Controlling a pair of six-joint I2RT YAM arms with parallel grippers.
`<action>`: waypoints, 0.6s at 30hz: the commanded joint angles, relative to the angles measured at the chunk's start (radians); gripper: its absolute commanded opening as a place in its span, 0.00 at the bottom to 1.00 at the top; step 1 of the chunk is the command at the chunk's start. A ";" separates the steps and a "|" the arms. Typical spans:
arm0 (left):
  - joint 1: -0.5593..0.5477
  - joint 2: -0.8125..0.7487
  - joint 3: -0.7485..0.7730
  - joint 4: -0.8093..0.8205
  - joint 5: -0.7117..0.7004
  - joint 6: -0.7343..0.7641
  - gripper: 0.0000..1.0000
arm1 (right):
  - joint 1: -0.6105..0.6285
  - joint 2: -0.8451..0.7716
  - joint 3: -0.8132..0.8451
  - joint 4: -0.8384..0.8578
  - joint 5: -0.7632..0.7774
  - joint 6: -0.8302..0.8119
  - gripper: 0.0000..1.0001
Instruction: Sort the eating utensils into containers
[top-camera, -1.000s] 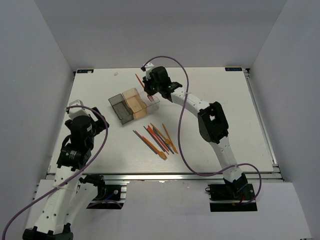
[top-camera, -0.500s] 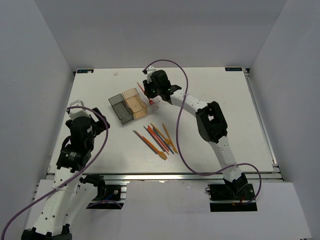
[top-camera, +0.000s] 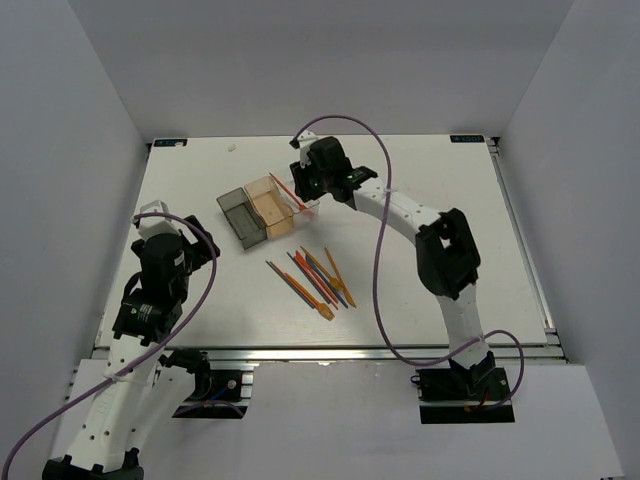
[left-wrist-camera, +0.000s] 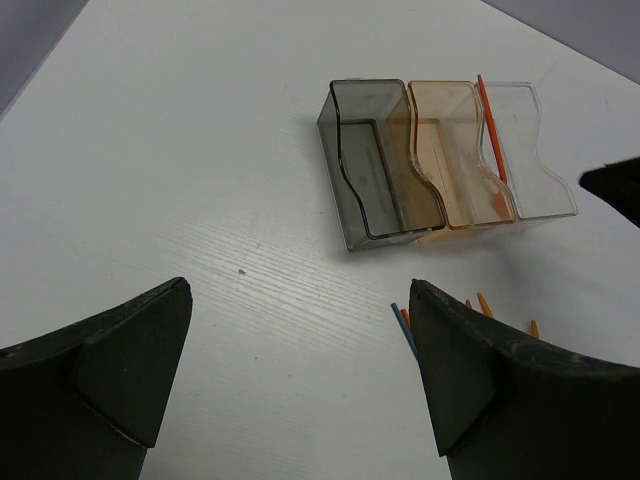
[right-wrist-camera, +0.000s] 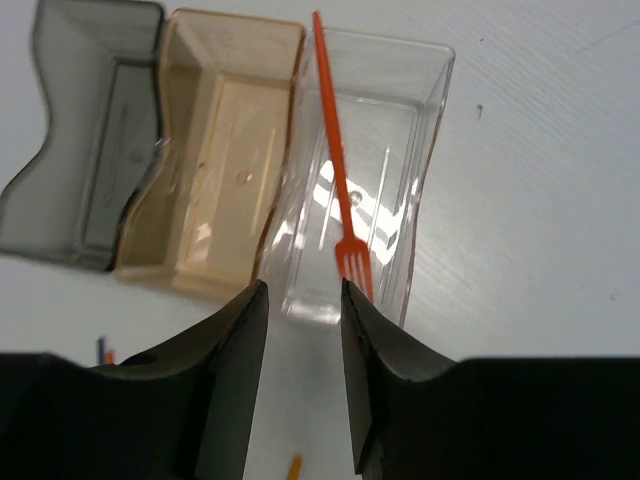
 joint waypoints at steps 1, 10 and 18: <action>-0.005 -0.006 -0.007 0.010 -0.011 0.002 0.98 | 0.055 -0.188 -0.107 -0.104 0.041 0.002 0.41; -0.005 -0.001 -0.007 0.012 -0.011 0.002 0.98 | 0.197 -0.368 -0.501 -0.124 0.214 0.063 0.30; -0.011 -0.003 -0.007 0.012 -0.010 0.003 0.98 | 0.199 -0.334 -0.572 -0.150 0.229 0.065 0.30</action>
